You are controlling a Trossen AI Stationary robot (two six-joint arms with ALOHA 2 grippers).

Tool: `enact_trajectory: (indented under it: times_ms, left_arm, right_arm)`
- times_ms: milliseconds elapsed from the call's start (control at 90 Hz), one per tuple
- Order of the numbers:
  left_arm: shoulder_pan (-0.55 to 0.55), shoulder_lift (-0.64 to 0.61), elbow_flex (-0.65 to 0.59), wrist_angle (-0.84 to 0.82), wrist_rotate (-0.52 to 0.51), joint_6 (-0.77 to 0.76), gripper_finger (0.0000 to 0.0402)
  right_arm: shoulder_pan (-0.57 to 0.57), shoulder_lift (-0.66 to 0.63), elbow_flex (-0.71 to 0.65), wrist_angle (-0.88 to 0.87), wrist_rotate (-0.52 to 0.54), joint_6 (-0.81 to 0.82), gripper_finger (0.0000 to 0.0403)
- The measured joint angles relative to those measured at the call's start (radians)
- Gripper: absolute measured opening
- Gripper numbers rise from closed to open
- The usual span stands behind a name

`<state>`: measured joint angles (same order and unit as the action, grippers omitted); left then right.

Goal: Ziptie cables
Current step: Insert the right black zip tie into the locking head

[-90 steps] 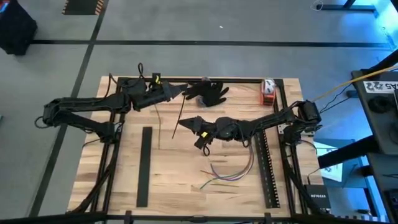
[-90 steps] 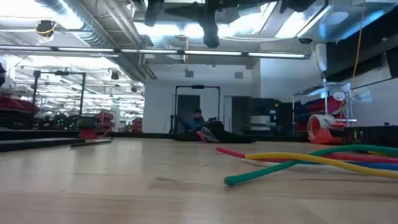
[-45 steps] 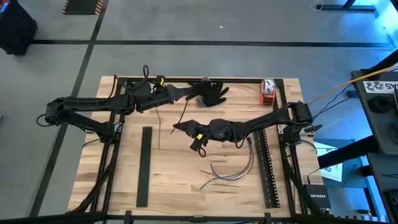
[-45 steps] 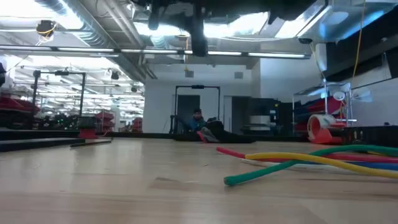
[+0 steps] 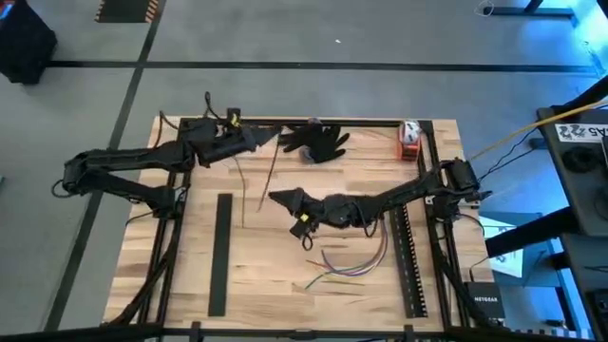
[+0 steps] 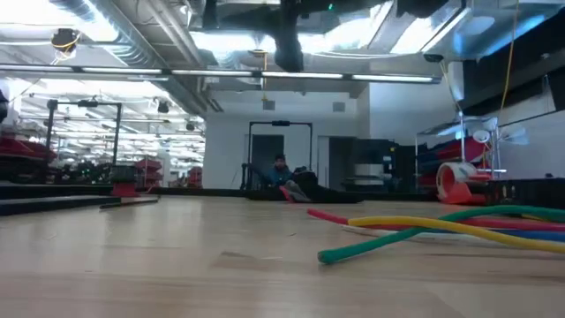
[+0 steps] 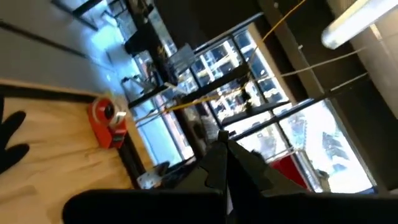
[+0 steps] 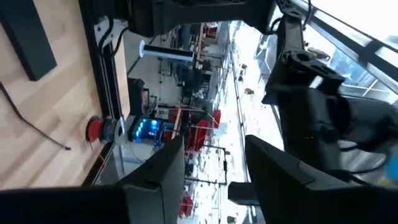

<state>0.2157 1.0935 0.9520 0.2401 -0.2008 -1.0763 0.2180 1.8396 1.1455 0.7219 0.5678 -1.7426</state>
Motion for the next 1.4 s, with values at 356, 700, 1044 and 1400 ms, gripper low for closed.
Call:
enact_trajectory:
  times_ms: [356,700,1044,1400]
  left_arm:
    - [-0.003,0.015,-0.002,-0.115,0.010,-0.129,0.0000]
    - [0.041,0.020,-0.002,-0.094,0.003,-0.126,0.0000]
    - [0.096,0.020,-0.001,-0.088,0.013,-0.109,0.0000]
    - [0.099,0.019,-0.001,-0.083,0.034,-0.122,0.0000]
  right_arm:
    - [-0.016,-0.011,0.051,-0.022,0.042,-0.144,0.0162]
    - [-0.015,-0.010,0.052,-0.015,-0.020,-0.148,0.0162]
    - [-0.015,-0.010,0.052,-0.015,-0.021,-0.121,0.0162]
    - [-0.029,-0.010,0.052,-0.053,0.013,-0.095,0.0162]
